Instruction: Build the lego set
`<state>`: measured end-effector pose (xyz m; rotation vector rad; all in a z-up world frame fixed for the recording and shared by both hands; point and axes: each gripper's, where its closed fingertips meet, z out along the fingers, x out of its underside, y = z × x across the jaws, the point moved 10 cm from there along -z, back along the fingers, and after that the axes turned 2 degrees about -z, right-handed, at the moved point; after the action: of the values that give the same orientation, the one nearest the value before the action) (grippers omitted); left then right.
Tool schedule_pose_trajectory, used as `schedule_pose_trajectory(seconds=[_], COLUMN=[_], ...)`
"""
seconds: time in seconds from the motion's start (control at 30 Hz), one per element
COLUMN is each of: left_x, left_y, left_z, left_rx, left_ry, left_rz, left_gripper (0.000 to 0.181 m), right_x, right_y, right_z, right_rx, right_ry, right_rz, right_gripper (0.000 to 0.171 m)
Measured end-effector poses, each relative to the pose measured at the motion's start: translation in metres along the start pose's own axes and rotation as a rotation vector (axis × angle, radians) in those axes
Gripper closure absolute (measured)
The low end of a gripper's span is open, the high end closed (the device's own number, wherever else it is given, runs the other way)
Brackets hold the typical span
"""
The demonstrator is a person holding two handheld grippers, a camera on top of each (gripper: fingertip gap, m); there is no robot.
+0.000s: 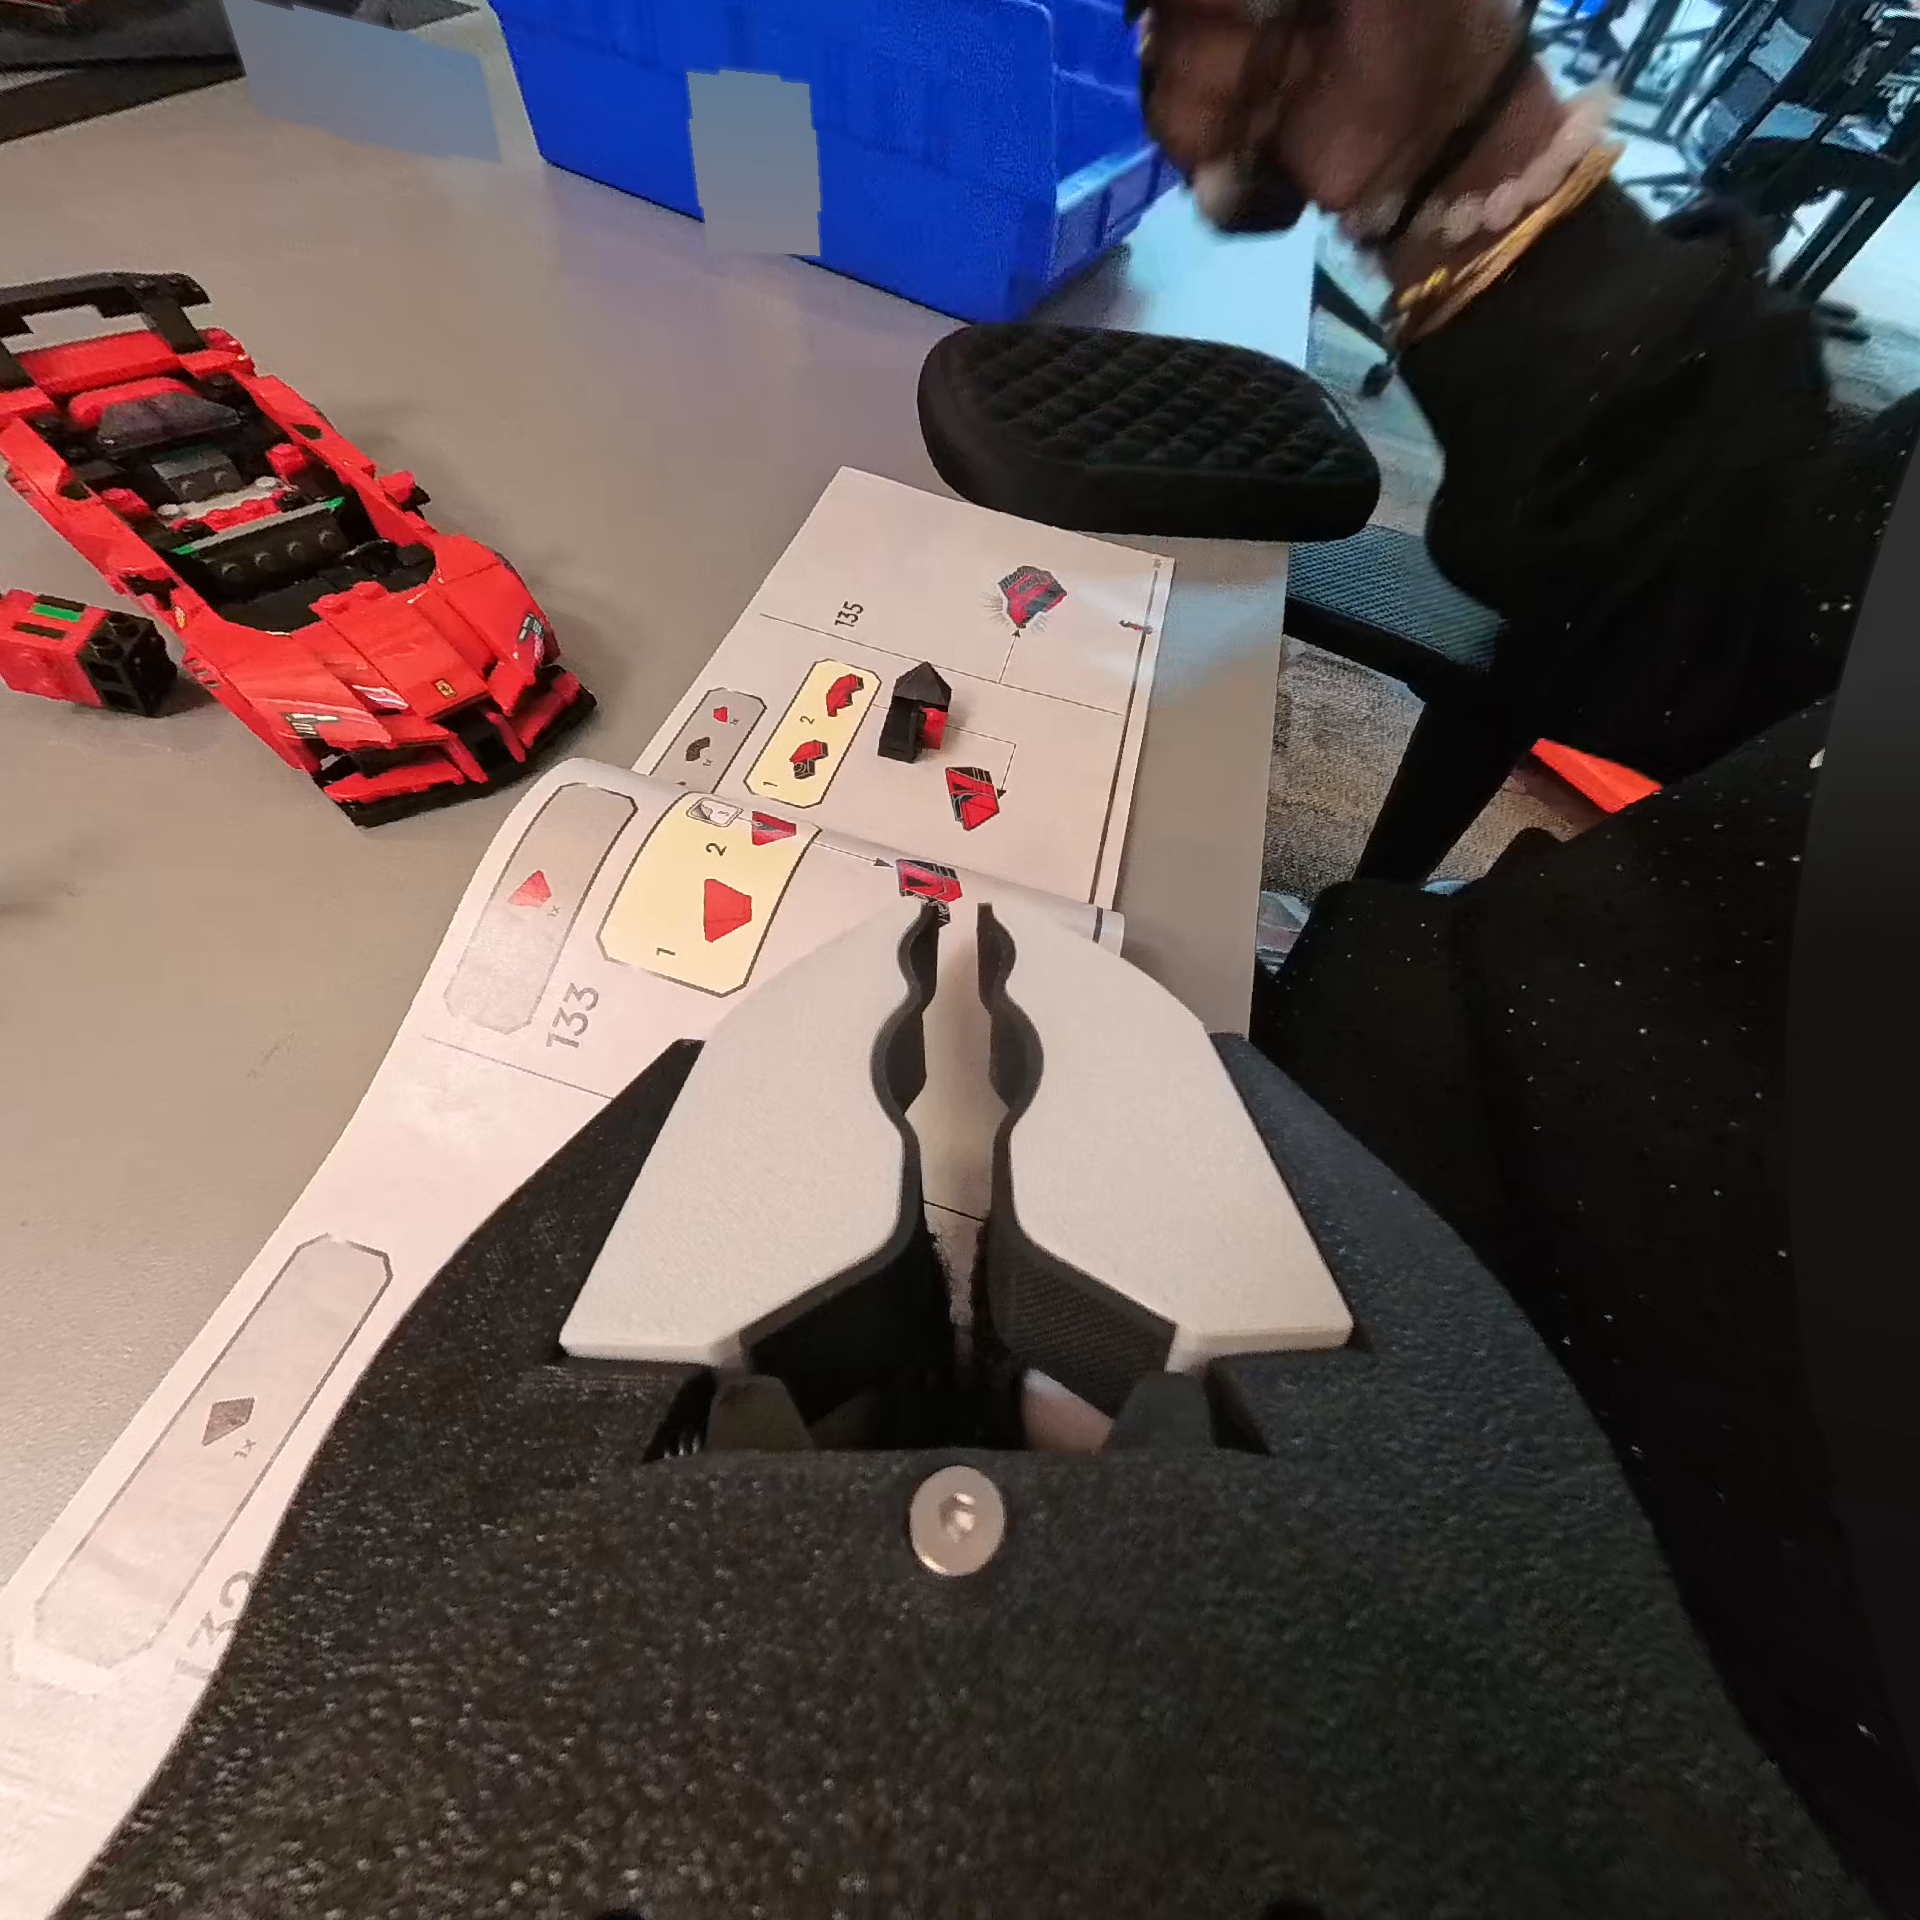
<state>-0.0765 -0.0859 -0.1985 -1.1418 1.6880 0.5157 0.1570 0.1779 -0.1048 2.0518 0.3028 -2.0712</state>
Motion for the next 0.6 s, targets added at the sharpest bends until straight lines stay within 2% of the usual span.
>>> schedule_pose_trajectory(seconds=[0.03,0.2,0.33,0.47,0.53,0.6], left_x=[0.000,0.000,0.000,0.000,0.000,0.000], left_y=[0.000,0.000,0.000,0.001,0.001,0.002], left_z=[0.000,0.001,0.002,0.002,0.002,0.002], left_rx=[0.002,-0.003,-0.005,-0.004,-0.008,-0.008], left_ry=[0.001,0.011,0.022,0.022,0.020,0.022], left_rz=[-0.003,0.004,0.003,-0.011,-0.014,-0.018], left_gripper=[0.175,0.174,0.174,0.174,0.175,0.175], right_x=[-0.010,-0.029,-0.034,-0.033,-0.031,-0.029], right_y=[0.001,0.007,0.010,-0.005,-0.020,-0.039], right_z=[-0.017,-0.094,-0.148,-0.180,-0.184,-0.178], right_rx=[0.068,0.432,0.658,0.703,0.672,0.570], right_ry=[0.026,0.276,0.373,0.419,0.530,0.666], right_rz=[-0.030,-0.099,-0.099,0.004,0.029,0.044], right_gripper=[0.147,0.139,0.138,0.141,0.142,0.147])
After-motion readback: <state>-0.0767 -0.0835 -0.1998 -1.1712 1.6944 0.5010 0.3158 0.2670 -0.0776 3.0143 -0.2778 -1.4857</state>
